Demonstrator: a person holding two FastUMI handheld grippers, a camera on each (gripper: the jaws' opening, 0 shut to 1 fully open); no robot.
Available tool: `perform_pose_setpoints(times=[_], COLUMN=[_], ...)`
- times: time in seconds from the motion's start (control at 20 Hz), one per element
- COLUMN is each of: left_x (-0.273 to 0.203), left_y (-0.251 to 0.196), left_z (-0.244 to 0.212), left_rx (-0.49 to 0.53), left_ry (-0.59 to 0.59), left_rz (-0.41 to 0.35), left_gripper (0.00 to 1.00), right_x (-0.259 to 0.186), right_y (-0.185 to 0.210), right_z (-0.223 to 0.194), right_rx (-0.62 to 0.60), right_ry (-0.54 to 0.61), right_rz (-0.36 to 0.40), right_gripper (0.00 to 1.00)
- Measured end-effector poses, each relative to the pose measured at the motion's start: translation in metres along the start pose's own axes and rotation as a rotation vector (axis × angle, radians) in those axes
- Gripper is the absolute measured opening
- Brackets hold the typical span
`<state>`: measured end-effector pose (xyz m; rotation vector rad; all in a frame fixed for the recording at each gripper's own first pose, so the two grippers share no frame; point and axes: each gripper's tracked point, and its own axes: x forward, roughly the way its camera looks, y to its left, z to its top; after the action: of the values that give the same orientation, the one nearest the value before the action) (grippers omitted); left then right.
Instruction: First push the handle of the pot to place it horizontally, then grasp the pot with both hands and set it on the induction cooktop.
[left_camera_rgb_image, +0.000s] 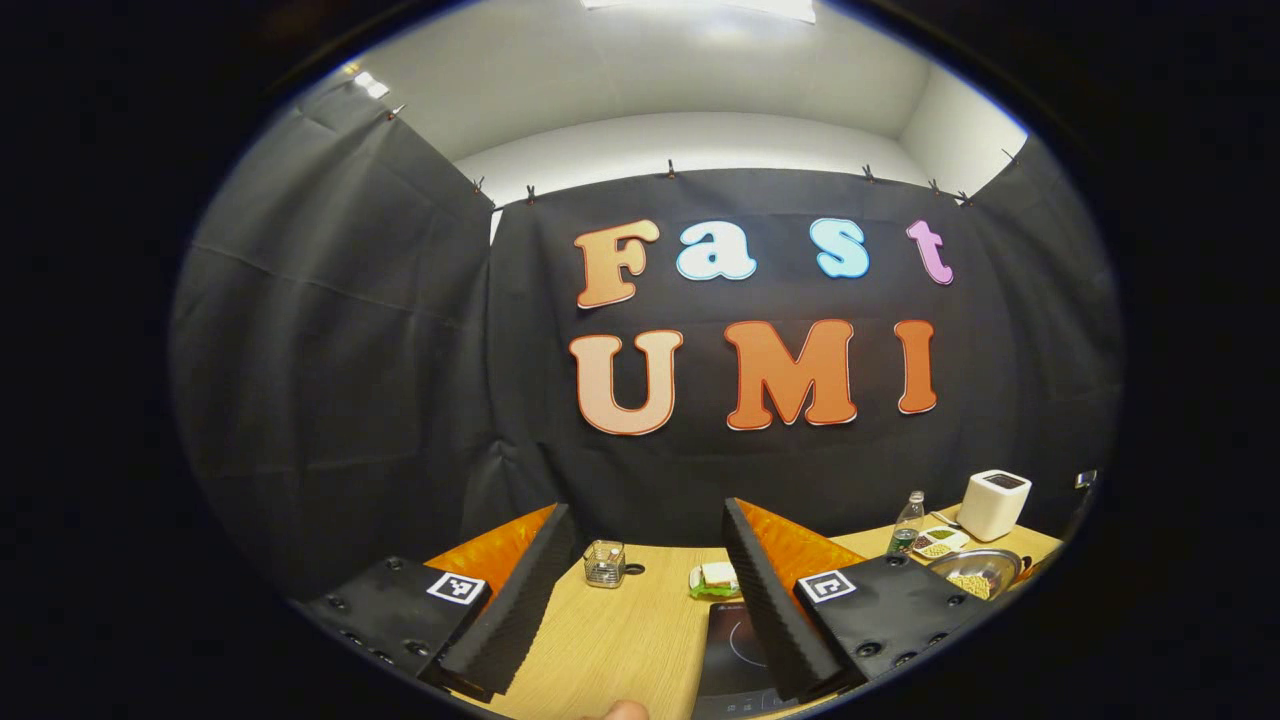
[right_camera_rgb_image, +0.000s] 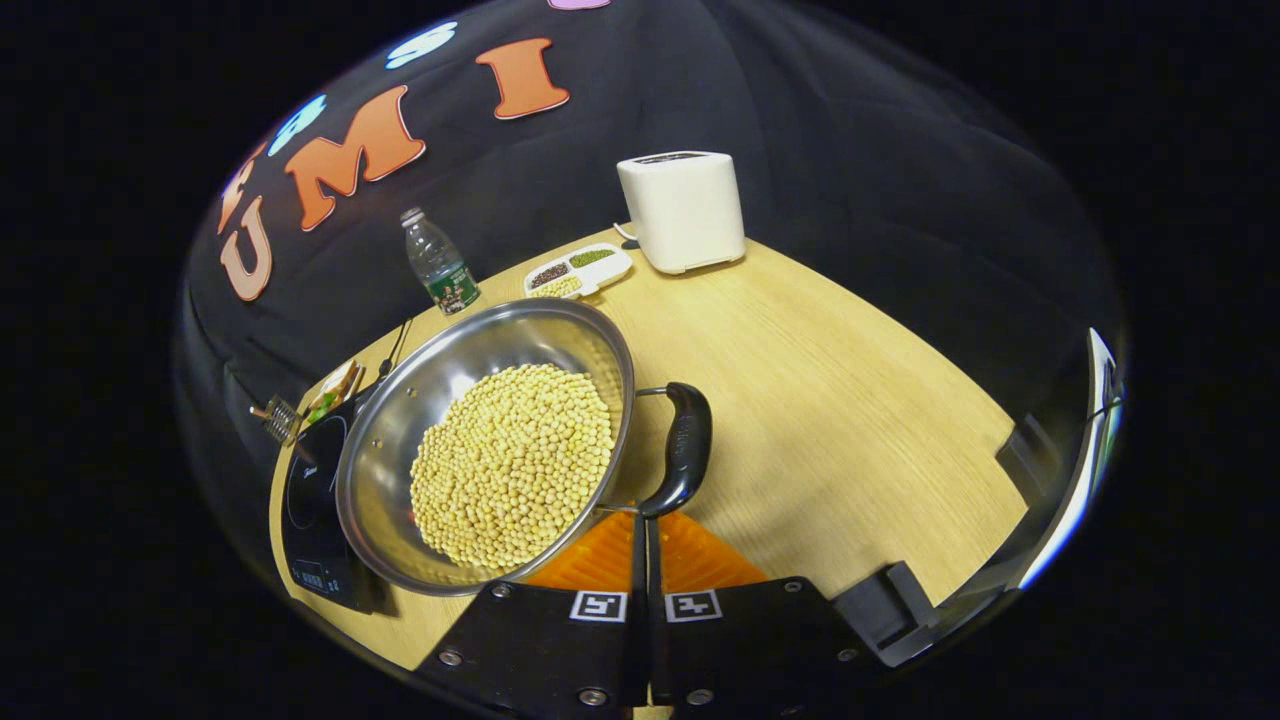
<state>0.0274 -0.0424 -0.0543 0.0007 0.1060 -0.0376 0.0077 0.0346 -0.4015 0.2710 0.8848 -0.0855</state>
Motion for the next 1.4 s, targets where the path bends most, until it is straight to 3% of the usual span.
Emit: perform_pose_setpoints(times=[0.5,0.75,1.05,1.2,1.4], left_x=[0.019,0.026,0.036,0.031,0.031], left_y=[-0.033,-0.079,-0.174,-0.239,-0.299], left_z=[-0.026,-0.058,-0.124,-0.161,-0.21], left_rx=[-0.023,-0.046,0.02,-0.035,-0.107], left_ry=[0.032,0.078,0.161,0.251,0.353], left_rz=[-0.032,-0.08,-0.2,-0.306,-0.372], left_gripper=[0.98,0.98,0.99,0.99,1.0], right_x=[0.024,0.038,0.05,0.059,0.069], right_y=[-0.006,-0.005,-0.007,-0.004,0.0], right_z=[0.036,0.047,0.063,0.071,0.083], right_rx=[0.01,0.009,-0.002,-0.03,-0.075], right_ry=[-0.019,-0.025,-0.044,-0.059,-0.085], right_rz=[-0.013,-0.016,-0.023,-0.022,-0.019], right_gripper=[0.0,0.0,0.0,0.0,0.0])
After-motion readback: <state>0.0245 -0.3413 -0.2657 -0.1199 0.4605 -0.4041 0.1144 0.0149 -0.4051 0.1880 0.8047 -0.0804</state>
